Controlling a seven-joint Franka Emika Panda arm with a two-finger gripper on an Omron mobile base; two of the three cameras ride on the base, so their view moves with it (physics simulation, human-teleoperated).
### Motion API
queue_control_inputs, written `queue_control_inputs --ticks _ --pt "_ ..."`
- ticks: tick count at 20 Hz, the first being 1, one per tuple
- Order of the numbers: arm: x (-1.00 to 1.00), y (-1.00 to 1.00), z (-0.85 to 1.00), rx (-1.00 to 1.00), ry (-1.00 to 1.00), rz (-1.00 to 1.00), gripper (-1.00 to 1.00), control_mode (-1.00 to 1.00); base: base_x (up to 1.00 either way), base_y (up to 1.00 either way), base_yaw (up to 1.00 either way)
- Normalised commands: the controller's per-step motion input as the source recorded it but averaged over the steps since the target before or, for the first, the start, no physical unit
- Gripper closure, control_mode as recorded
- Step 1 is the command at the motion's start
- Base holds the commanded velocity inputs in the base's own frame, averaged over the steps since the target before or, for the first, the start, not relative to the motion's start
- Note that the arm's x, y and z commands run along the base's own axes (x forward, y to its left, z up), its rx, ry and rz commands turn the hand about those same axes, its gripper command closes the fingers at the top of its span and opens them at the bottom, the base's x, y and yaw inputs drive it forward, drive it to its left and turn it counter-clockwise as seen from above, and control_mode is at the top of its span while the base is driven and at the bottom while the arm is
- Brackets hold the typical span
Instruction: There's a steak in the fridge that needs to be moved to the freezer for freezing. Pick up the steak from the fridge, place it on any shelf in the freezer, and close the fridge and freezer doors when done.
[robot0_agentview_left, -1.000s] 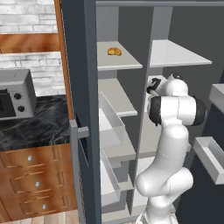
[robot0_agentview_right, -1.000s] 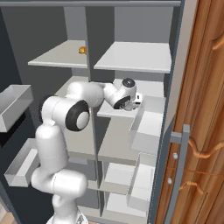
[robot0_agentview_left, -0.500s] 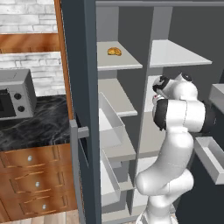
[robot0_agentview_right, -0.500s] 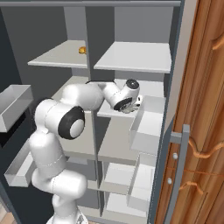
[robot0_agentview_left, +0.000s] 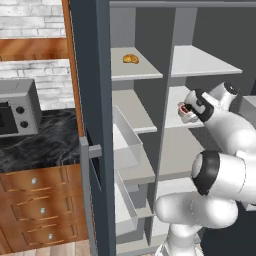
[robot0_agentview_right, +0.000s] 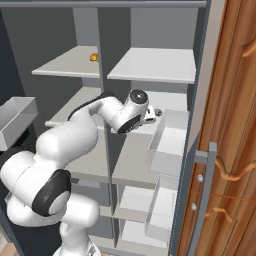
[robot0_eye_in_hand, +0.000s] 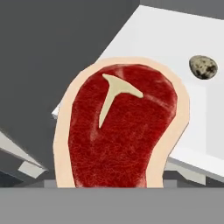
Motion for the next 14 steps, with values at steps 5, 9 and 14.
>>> queue_control_inputs --ticks 5,9,14 --pt "-1.00 0.29 0.89 -0.10 0.00 0.01 1.00 -1.00 0.00 0.00 0.00" --pt "-1.00 0.30 0.68 -0.05 0.01 0.01 1.00 -1.00 0.00 0.00 0.00" --pt "-1.00 0.29 0.70 -0.02 -0.05 0.06 1.00 -1.00 0.00 0.00 0.00"
